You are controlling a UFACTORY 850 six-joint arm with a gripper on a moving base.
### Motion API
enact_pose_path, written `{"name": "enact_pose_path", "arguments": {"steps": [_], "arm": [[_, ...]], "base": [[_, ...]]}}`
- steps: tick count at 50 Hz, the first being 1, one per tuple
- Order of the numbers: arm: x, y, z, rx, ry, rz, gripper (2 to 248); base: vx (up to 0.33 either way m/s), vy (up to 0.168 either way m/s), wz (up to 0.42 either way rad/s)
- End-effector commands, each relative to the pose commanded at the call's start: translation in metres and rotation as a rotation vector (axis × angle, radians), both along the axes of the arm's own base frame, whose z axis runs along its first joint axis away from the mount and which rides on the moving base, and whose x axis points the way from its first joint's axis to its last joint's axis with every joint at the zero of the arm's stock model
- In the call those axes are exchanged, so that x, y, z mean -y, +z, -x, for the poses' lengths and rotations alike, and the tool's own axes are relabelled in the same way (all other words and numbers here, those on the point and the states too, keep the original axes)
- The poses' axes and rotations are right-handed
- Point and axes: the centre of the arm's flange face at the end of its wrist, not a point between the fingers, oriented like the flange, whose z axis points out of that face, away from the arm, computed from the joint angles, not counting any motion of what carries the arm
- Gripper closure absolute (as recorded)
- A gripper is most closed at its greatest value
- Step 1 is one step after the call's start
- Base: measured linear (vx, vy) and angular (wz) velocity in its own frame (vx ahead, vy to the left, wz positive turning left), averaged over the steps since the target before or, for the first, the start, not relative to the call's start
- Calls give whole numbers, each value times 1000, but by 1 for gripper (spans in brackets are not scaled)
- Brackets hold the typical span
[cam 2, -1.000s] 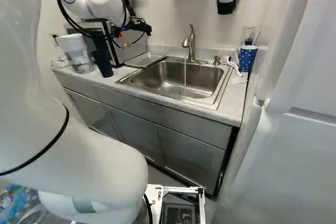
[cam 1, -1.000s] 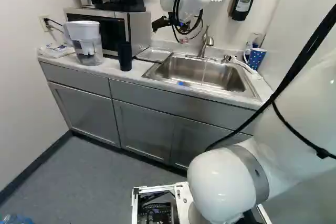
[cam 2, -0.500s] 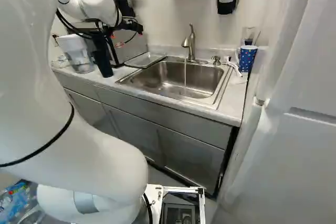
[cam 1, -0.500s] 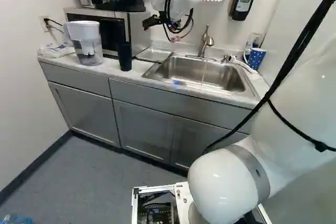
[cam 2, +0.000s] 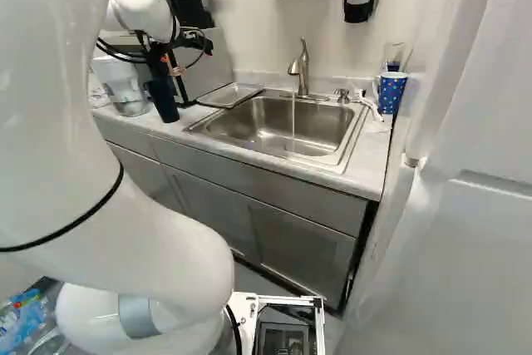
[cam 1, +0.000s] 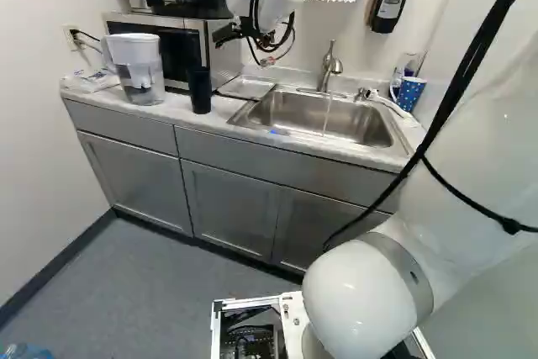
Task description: Rinse the cup and place it in the tray
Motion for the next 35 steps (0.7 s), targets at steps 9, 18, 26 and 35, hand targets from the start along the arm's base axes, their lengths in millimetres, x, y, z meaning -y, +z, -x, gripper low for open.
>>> {"name": "enact_pose_path", "arguments": {"steps": [9, 18, 26, 35], "arm": [[-14, 0, -2, -1, 26, 0, 3], [-29, 0, -3, -1, 52, 0, 3], [-42, 0, -5, -1, 74, 0, 3], [-56, -2, -6, -6, 99, 2, 3]], "base": [[0, 0, 0], [0, 0, 0], [0, 0, 0], [0, 0, 0]]}}
